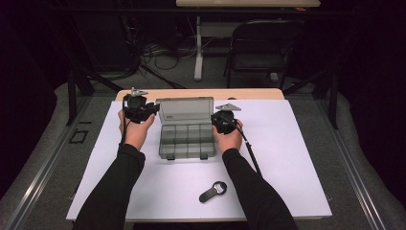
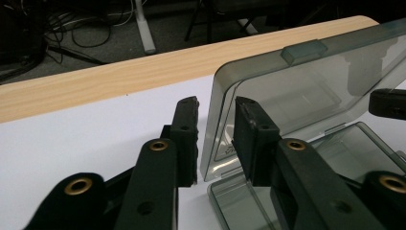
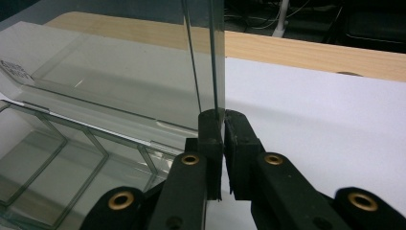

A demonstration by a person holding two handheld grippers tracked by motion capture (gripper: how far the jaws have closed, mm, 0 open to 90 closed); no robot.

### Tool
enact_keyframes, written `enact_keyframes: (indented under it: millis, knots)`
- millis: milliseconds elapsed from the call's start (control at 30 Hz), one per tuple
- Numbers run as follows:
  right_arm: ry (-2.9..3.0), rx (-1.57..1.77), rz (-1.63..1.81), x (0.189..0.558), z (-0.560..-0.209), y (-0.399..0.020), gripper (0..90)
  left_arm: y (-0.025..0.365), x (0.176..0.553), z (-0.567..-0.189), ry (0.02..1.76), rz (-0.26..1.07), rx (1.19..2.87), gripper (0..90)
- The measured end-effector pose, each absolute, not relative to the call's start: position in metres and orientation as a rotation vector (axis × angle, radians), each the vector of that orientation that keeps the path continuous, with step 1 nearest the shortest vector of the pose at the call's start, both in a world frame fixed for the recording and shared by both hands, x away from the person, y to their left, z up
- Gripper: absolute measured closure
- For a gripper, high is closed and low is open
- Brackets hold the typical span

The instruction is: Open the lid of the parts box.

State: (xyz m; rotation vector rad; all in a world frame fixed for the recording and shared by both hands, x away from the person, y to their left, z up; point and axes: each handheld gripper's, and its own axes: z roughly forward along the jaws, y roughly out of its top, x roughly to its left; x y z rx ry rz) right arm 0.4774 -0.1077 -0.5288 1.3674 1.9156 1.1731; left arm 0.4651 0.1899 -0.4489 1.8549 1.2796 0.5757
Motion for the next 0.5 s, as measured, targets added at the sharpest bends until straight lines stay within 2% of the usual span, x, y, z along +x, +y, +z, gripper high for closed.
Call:
enact_keyframes:
  millis: [300, 500]
  knots:
    - [1.92, 1.372, 1.175, 0.478, -0.528, -0.108, 86.2, 0.19, 0.462, -0.459, 1.294, 0.515, 1.879, 51.3]
    - [1.922, 1.369, 1.174, 0.478, -0.528, -0.108, 86.2, 0.191, 0.457, -0.463, 1.278, 0.476, 1.901, 46.3]
